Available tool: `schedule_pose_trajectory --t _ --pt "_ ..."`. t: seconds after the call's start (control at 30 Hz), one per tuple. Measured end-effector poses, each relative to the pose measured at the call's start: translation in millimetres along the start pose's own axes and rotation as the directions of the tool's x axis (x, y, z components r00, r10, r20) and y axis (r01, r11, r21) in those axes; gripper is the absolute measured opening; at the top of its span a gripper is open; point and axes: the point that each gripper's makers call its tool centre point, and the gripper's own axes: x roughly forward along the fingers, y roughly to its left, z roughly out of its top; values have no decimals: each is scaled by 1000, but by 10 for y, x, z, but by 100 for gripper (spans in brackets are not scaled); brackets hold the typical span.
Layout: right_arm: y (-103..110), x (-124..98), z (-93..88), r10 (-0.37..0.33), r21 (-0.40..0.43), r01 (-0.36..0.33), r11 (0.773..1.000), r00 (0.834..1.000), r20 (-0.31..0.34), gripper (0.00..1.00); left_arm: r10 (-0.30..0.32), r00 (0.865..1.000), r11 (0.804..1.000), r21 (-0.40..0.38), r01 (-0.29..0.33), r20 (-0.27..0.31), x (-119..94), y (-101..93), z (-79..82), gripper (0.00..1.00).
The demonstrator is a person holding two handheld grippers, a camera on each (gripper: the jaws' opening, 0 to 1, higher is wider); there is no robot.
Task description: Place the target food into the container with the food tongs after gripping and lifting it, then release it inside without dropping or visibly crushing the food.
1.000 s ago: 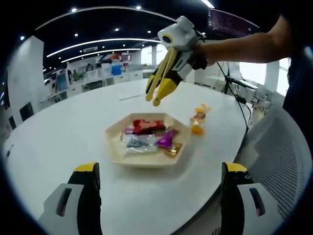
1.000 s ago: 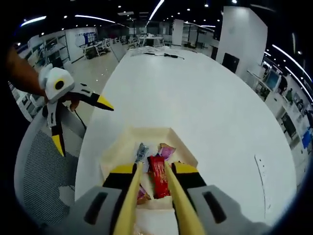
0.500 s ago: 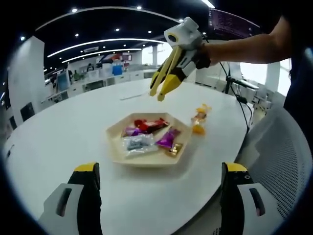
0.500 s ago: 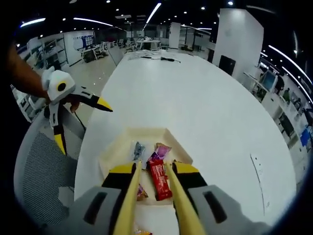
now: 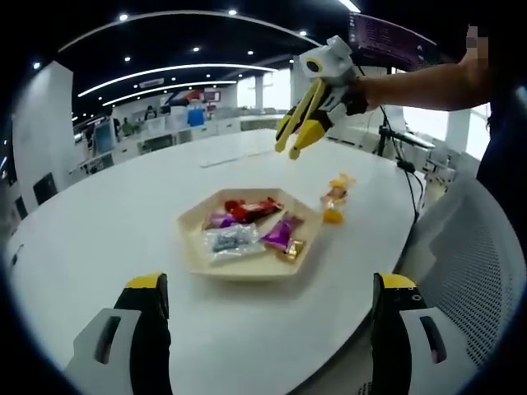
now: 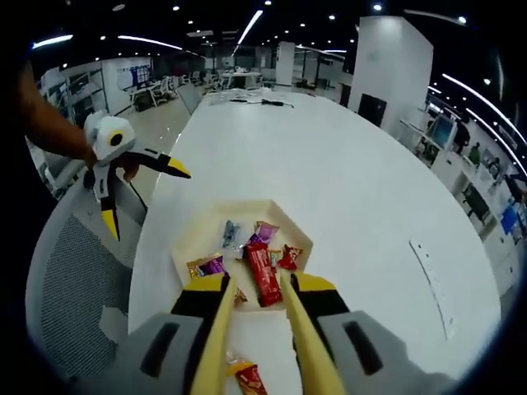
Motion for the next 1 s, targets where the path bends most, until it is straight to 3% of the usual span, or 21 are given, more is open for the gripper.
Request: schedule_pose_trajectory --t 0.6,1.0 --pt "98 -306 -395 -39 45 39 998 999 3 29 -6 1000 1000 1 6 -5 7 -11 -6 99" --pt "181 -349 -588 -32 60 31 998 999 9 29 -12 1000 1000 7 12 -16 12 -29 -27 99"
